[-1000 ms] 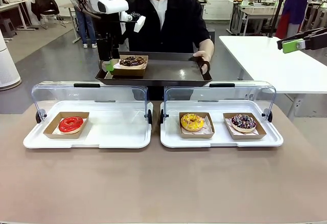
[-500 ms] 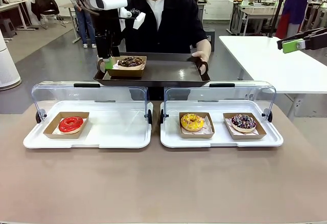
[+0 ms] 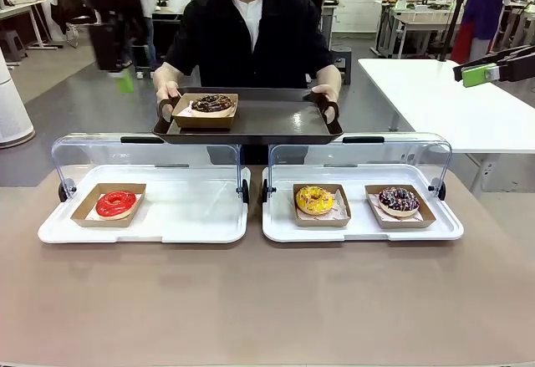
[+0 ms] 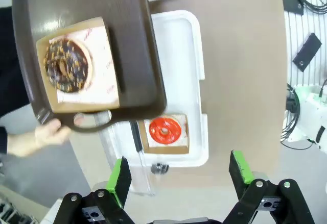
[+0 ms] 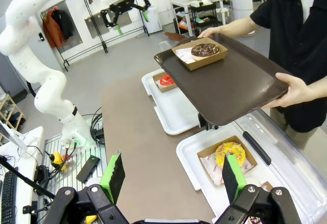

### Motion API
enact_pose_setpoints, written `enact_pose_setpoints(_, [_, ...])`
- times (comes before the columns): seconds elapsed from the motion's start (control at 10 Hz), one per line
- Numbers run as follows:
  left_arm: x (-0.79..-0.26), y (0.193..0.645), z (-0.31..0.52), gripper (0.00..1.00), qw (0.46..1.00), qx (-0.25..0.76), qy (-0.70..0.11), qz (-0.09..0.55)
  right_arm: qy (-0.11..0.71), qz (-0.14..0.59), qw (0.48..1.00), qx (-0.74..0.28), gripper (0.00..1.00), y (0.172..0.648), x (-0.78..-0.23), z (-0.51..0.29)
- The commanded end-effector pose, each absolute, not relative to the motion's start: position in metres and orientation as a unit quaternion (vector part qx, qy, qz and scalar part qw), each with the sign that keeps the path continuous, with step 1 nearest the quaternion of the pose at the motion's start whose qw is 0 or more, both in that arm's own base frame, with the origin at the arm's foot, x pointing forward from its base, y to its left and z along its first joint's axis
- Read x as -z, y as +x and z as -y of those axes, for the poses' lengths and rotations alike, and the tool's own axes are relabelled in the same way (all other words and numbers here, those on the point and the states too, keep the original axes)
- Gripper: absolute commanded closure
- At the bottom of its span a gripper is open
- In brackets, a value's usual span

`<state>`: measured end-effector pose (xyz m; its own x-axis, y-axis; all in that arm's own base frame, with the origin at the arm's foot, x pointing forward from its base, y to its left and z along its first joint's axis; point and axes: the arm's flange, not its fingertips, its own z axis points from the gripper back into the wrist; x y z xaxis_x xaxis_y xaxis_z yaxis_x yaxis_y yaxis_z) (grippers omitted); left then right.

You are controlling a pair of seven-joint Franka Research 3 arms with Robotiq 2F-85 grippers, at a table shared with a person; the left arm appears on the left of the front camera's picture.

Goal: Provide the desired donut to the person.
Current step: Place the picked Paper togo box onto the Handle tray extended by the person, then pick up and lift the Paper togo box containing the Donut pointed at by the person.

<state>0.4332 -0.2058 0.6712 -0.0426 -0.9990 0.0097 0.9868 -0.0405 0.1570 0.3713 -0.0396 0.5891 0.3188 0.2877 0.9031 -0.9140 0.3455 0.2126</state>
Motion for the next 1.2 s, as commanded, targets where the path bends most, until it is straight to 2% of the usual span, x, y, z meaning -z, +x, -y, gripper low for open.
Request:
enact_pose_setpoints(0.0, [-0.645, 0.410, 0.172, 0.00, 0.699, 0.708, 0.053, 0.090, 0.396, 0.414, 0.703, -0.421, 0.00, 0.373, -0.589, 0.038])
enact_pose_setpoints(0.3, [-0.630, 0.393, 0.131, 0.00, 0.722, 0.685, 0.040, 0.090, 0.396, 0.414, 0.703, -0.421, 0.00, 0.373, -0.589, 0.038])
enact_pose_setpoints(0.5, [-0.622, 0.400, 0.105, 0.00, 0.741, 0.662, 0.043, 0.101, 0.396, 0.414, 0.703, -0.421, 0.00, 0.373, -0.589, 0.038])
enact_pose_setpoints(0.6, [-0.619, 0.403, 0.099, 0.00, 0.738, 0.664, 0.035, 0.112, 0.396, 0.414, 0.703, -0.421, 0.00, 0.373, -0.589, 0.038])
enact_pose_setpoints(0.8, [-0.624, 0.403, 0.101, 0.00, 0.747, 0.658, 0.045, 0.086, 0.396, 0.414, 0.703, -0.421, 0.00, 0.373, -0.589, 0.038])
enact_pose_setpoints(1.1, [-0.624, 0.403, 0.101, 0.00, 0.747, 0.658, 0.045, 0.086, 0.396, 0.414, 0.703, -0.421, 0.00, 0.373, -0.589, 0.038])
